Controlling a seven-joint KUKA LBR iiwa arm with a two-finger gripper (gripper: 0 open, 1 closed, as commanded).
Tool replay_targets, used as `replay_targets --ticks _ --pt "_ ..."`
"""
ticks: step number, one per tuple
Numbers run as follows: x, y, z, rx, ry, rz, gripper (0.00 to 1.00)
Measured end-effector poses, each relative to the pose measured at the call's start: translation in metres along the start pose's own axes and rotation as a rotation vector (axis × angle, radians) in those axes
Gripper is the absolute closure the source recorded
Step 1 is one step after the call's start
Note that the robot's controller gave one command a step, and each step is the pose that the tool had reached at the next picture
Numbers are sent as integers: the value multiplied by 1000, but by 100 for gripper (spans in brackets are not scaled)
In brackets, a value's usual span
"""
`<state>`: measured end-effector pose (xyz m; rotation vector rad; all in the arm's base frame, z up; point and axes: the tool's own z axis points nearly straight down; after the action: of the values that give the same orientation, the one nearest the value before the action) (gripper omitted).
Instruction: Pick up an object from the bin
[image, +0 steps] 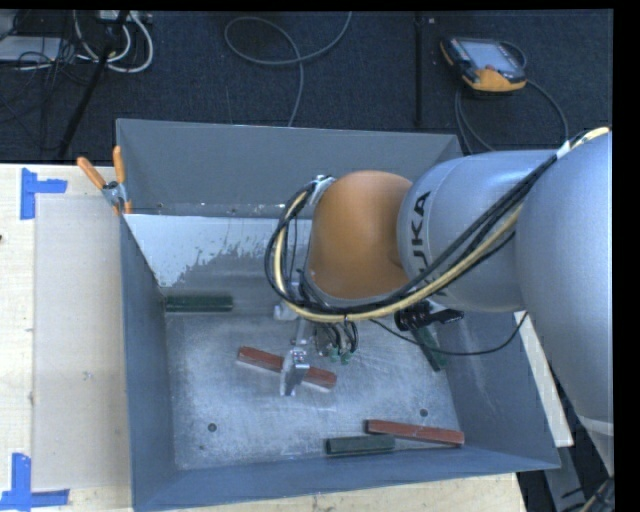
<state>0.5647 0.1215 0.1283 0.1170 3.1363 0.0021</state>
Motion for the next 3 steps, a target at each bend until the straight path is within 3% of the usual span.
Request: replay_targets --ticks 1,2,3 --pt "-21 -13 59 0 8 12 0" --pt "-26 -10 16 2 5 175 0" --pt "-25 -10 26 1 -1 103 0"
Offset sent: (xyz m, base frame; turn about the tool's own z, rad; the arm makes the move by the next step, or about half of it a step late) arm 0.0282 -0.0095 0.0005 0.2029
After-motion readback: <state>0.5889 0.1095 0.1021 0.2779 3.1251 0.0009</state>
